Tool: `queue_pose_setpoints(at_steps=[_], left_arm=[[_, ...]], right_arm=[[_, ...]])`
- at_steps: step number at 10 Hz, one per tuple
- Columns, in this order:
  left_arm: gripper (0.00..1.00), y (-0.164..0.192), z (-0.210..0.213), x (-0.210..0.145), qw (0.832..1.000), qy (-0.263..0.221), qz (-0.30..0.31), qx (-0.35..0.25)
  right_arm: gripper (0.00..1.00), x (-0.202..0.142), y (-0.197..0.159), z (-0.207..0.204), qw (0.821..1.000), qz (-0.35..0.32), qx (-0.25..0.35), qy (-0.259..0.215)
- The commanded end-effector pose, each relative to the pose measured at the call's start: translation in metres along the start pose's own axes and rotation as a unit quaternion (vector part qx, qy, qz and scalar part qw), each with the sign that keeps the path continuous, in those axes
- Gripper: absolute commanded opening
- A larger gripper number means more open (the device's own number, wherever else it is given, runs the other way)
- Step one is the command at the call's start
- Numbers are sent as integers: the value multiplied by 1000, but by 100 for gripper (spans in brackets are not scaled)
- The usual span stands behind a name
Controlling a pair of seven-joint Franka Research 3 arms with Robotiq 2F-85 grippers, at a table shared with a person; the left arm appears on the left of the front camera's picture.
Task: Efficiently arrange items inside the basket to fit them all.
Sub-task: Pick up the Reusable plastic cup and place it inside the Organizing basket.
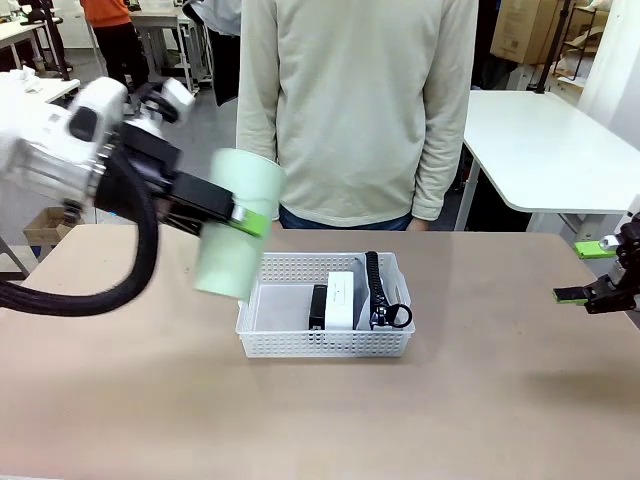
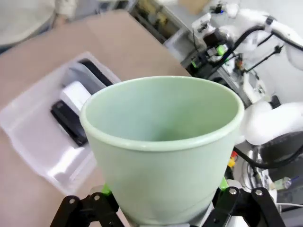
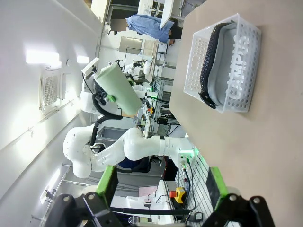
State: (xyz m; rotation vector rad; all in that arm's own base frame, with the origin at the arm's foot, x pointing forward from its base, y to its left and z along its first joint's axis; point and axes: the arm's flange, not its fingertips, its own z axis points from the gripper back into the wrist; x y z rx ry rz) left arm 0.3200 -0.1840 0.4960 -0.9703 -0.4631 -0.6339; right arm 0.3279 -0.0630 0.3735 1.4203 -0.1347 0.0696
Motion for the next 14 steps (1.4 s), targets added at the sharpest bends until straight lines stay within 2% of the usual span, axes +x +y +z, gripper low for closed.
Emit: queue_pose_setpoints(at_steps=[1, 2, 3, 5, 6, 7, 8, 9, 12, 14], left_arm=[[85, -6, -31, 13, 998, 45, 52, -1], [85, -1, -26, 24, 995, 54, 62, -61], [85, -9, -25, -1, 999, 26, 30, -4], [85, -9, -25, -1, 999, 26, 30, -4], [85, -7, -38, 5, 998, 39, 49, -20], [85, -4, -48, 6, 993, 83, 79, 11], [85, 3, -61, 13, 988, 97, 107, 57], [85, 13, -74, 20, 982, 117, 128, 72], [85, 44, -104, 38, 958, 105, 191, 187], [85, 61, -120, 56, 939, 73, 232, 242]], right_arm=[[100, 1, 4, 0, 1000, -9, -4, -4], [100, 1, 4, 0, 1000, -9, -4, -4], [100, 1, 4, 0, 1000, -9, -4, -4], [100, 1, 4, 0, 1000, -9, -4, -4], [100, 1, 4, 0, 1000, -9, -4, -4], [100, 1, 4, 0, 1000, -9, -4, -4], [100, 1, 4, 0, 1000, -9, -4, -4], [100, 1, 4, 0, 1000, -9, -4, -4], [100, 1, 4, 0, 1000, -9, -4, -4], [100, 1, 4, 0, 1000, -9, -4, -4]])
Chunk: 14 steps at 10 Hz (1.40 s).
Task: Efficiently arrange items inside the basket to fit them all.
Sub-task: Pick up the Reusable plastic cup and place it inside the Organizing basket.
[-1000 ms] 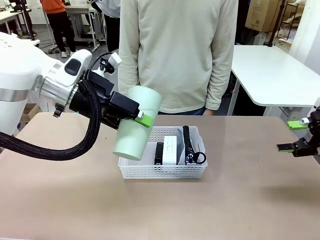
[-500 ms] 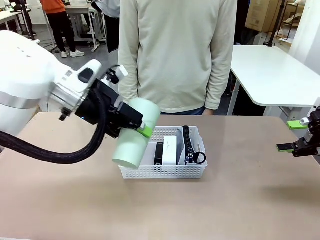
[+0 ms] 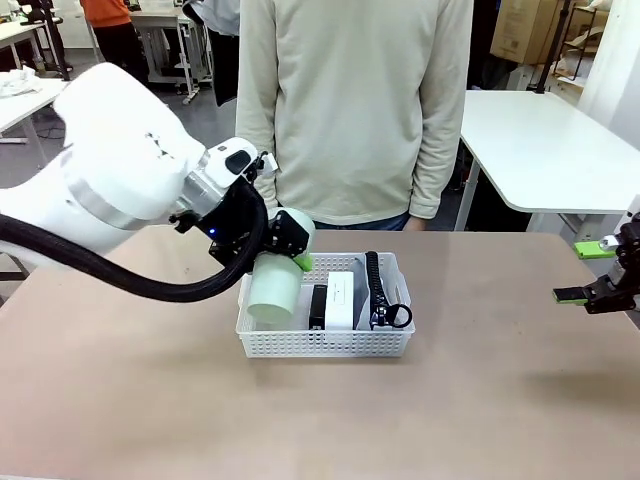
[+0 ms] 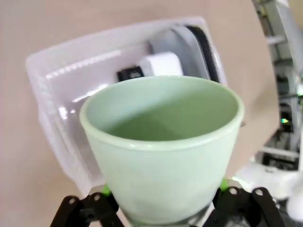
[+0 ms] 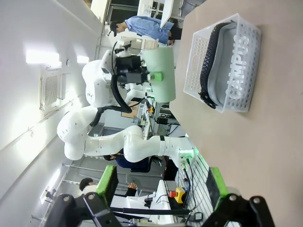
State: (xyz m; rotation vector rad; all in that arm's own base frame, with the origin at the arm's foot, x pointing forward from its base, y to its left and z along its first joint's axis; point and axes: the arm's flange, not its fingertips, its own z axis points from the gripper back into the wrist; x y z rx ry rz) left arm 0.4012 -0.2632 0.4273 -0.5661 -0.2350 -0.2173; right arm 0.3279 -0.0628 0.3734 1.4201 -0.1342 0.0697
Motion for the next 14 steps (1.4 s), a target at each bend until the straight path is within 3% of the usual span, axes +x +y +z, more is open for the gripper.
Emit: queue_pose_setpoints(at_steps=[1, 6, 11, 14], left_arm=[[85, -10, -18, 25, 997, -2, 54, 55], [85, 6, -54, 41, 986, -45, 89, 130], [85, 16, -92, 43, 983, 10, 77, 168], [85, 13, -106, 45, 982, 19, 71, 174]], right_arm=[[100, 1, 4, 0, 1000, -9, -4, -4], [100, 1, 4, 0, 1000, -9, -4, -4], [100, 1, 4, 0, 1000, -9, -4, -4], [100, 1, 4, 0, 1000, -9, -4, -4]])
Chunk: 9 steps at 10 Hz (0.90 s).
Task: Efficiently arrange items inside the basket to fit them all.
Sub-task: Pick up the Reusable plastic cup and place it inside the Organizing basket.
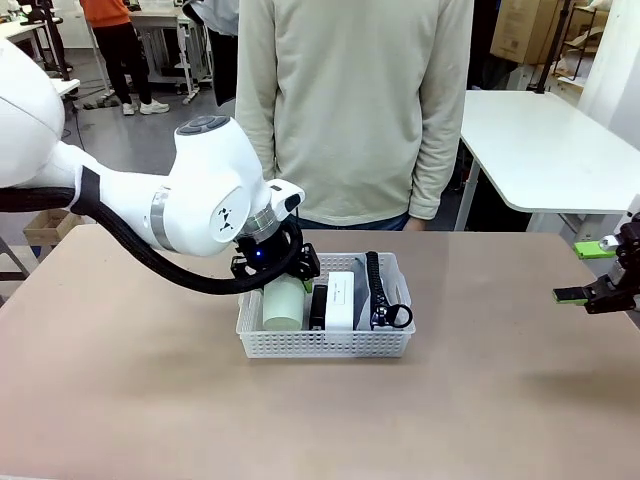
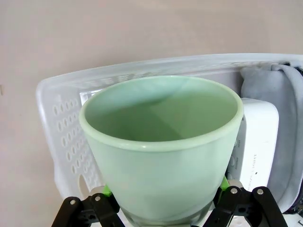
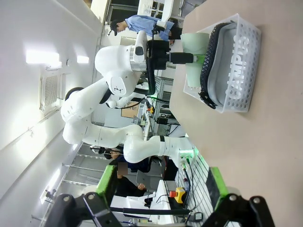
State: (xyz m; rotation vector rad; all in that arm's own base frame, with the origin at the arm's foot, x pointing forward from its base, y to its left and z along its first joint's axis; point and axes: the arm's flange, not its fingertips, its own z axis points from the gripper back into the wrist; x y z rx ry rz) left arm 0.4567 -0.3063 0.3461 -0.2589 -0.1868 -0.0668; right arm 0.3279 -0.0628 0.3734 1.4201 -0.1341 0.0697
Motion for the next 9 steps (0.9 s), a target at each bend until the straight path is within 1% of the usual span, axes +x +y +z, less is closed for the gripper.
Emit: queue_pose_setpoints(at_steps=[1, 3, 4, 7, 8, 9], left_arm=[[85, -10, -4, 8, 1000, -3, 9, 17], [85, -9, -5, 7, 1000, -2, 5, 17], [100, -9, -5, 6, 1000, -2, 1, 17], [100, -9, 4, 1, 1000, -14, -5, 11], [100, -7, 18, -4, 1000, -14, -3, -8], [100, -4, 32, -9, 999, -3, -6, -44]], right_arm=[[100, 1, 4, 0, 1000, -9, -4, -4], [100, 1, 4, 0, 1000, -9, -4, -4], [100, 1, 4, 0, 1000, -9, -4, -4], [100, 1, 4, 0, 1000, -9, -4, -4], [100, 1, 4, 0, 1000, -9, -4, -4], [100, 1, 4, 0, 1000, -9, -4, -4]])
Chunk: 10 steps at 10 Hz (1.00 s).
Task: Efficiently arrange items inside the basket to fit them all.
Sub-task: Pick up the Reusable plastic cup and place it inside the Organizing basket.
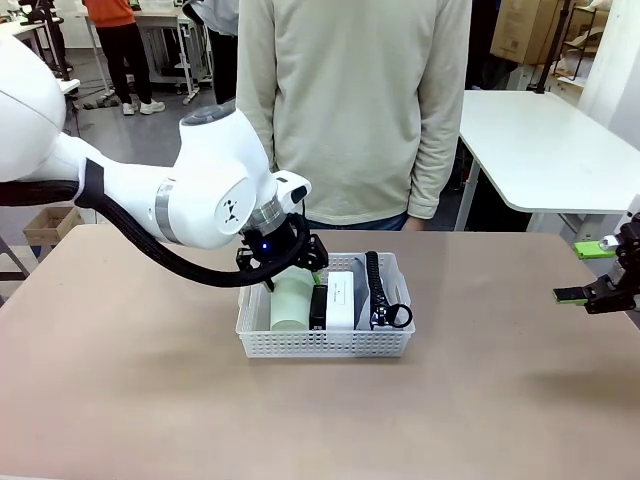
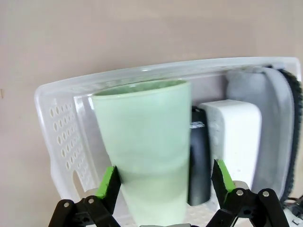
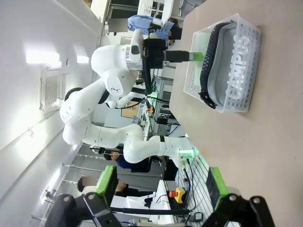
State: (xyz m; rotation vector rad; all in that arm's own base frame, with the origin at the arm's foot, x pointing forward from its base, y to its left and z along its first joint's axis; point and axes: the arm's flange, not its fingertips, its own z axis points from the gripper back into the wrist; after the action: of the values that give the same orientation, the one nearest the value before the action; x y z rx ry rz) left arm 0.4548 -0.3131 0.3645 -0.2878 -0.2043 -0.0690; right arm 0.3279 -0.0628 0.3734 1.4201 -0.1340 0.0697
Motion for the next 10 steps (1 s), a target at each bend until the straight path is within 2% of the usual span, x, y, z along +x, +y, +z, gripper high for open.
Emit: queue_pose_setpoints(at_steps=[1, 2, 3, 5, 8, 9, 10], left_arm=[[100, 19, 50, -21, 996, 11, -11, -93], [100, 39, 84, -32, 988, 12, -18, -152], [100, 65, 113, -42, 973, 38, -33, -223], [100, 138, 147, -59, 940, 58, -32, -335], [100, 257, 171, -98, 887, 2, -6, -462], [100, 295, 171, -110, 860, -21, -5, -509], [100, 332, 167, -126, 834, -64, 0, -547]], right_arm=[[100, 1, 4, 0, 1000, -9, -4, -4], [100, 1, 4, 0, 1000, -9, -4, -4], [100, 1, 4, 0, 1000, -9, -4, -4], [100, 1, 4, 0, 1000, -9, -4, -4], [100, 1, 4, 0, 1000, -9, -4, -4], [100, 1, 4, 0, 1000, -9, -4, -4], [100, 1, 4, 0, 1000, -9, -4, -4]])
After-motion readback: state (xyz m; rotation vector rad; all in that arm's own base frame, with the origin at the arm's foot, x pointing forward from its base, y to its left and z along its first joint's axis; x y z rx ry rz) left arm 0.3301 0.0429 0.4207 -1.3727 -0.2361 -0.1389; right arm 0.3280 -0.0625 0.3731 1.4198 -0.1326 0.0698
